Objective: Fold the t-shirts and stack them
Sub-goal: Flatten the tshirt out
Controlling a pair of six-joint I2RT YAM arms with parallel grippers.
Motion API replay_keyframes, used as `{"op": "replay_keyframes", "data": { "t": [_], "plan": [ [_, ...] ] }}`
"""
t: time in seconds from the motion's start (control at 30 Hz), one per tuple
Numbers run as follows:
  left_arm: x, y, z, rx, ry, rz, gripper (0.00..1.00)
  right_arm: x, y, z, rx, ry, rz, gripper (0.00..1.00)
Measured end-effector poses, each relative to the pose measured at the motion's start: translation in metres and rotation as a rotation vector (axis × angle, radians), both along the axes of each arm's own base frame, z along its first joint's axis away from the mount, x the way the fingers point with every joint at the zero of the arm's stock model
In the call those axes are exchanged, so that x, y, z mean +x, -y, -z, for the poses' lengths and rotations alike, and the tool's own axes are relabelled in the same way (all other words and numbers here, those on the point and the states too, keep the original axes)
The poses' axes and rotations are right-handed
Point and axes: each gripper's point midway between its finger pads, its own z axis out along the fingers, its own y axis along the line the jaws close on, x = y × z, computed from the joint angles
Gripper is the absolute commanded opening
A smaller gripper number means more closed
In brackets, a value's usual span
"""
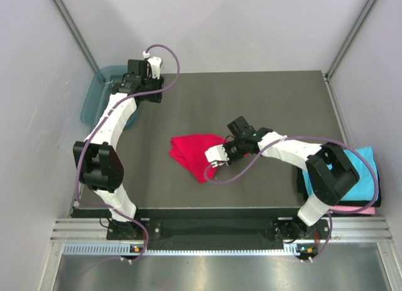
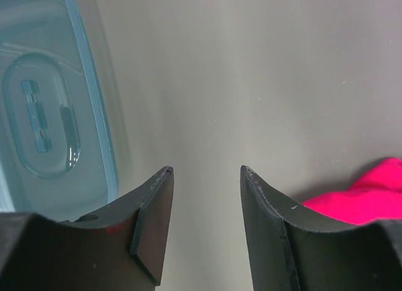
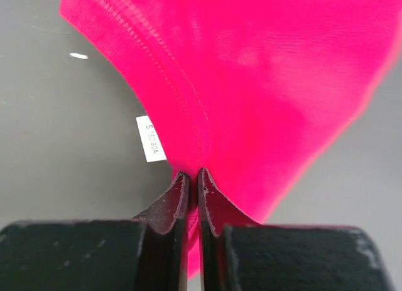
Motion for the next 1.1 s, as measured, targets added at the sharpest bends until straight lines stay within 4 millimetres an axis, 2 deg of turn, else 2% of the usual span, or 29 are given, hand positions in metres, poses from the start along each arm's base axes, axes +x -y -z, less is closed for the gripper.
{"op": "replay_keyframes", "data": {
  "t": [0.07, 0.17, 0.43, 0.6, 0.67, 0.73, 0.77, 0.97, 1.1],
  "plan": [
    [0.0, 0.0, 0.0, 0.001, 0.0, 0.0, 0.52, 0.004, -0.003, -0.021, 0.021, 0.033, 0.0, 0.0],
    [0.0, 0.0, 0.0, 0.002, 0.001, 0.0, 0.52, 0.017, -0.013, -0.069, 0.096, 0.124, 0.0, 0.0],
    [0.007, -0.007, -0.015, 0.02, 0.042, -0.021, 0.52, 0.065, -0.046, -0.243, 0.406, 0.479, 0.054, 0.0],
    [0.01, -0.014, -0.02, 0.051, 0.062, -0.038, 0.52, 0.109, -0.043, -0.357, 0.596, 0.637, 0.183, 0.0],
    [0.011, -0.015, -0.02, 0.057, 0.065, -0.041, 0.53, 0.135, -0.04, -0.388, 0.608, 0.693, 0.23, 0.0],
    [0.011, -0.016, -0.022, 0.06, 0.067, -0.044, 0.52, 0.149, -0.036, -0.387, 0.603, 0.682, 0.26, 0.0],
    [0.012, -0.016, -0.023, 0.061, 0.071, -0.047, 0.52, 0.151, -0.035, -0.38, 0.599, 0.65, 0.272, 0.0],
    [0.017, -0.018, -0.04, 0.067, 0.114, -0.056, 0.53, 0.15, -0.027, -0.295, 0.469, 0.415, 0.342, 0.0],
    [0.018, -0.021, -0.041, 0.08, 0.116, -0.06, 0.53, 0.137, -0.017, -0.252, 0.377, 0.226, 0.37, 0.0]
  ]
}}
